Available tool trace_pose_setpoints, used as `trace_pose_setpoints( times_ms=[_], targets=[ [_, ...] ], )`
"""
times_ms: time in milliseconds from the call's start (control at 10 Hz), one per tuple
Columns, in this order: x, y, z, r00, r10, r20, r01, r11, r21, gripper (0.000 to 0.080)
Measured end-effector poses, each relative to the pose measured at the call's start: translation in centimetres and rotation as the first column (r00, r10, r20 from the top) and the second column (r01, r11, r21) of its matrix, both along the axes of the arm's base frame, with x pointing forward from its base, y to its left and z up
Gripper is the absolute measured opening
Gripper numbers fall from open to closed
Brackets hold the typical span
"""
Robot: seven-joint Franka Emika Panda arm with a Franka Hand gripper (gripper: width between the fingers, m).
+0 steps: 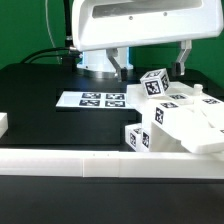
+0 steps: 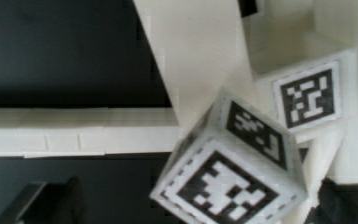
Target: Assemble chair
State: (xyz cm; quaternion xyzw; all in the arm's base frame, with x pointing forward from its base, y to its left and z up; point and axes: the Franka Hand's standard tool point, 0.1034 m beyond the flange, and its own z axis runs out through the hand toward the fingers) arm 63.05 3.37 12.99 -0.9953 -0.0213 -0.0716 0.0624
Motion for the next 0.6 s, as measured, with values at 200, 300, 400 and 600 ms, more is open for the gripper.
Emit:
trace_pose_setpoints(
  times_ms=[200,300,400,600],
  targets=[
    [-0.15,0.68,-0.49,1.000,0.005,-0.004,-0.005,1.000,0.002,0.0648],
    [-0.17,0.82,-0.51,1.000,0.007,-0.004,-0.007,1.000,0.003,0.0648],
    [-0.18,0.83,-0.53,1.000,0.008,-0.004,-0.008,1.000,0.003,0.0648],
    [-0.20,0.84,-0.55,1.000,0.008,-0.005,-0.008,1.000,0.003,0.0648]
  ],
)
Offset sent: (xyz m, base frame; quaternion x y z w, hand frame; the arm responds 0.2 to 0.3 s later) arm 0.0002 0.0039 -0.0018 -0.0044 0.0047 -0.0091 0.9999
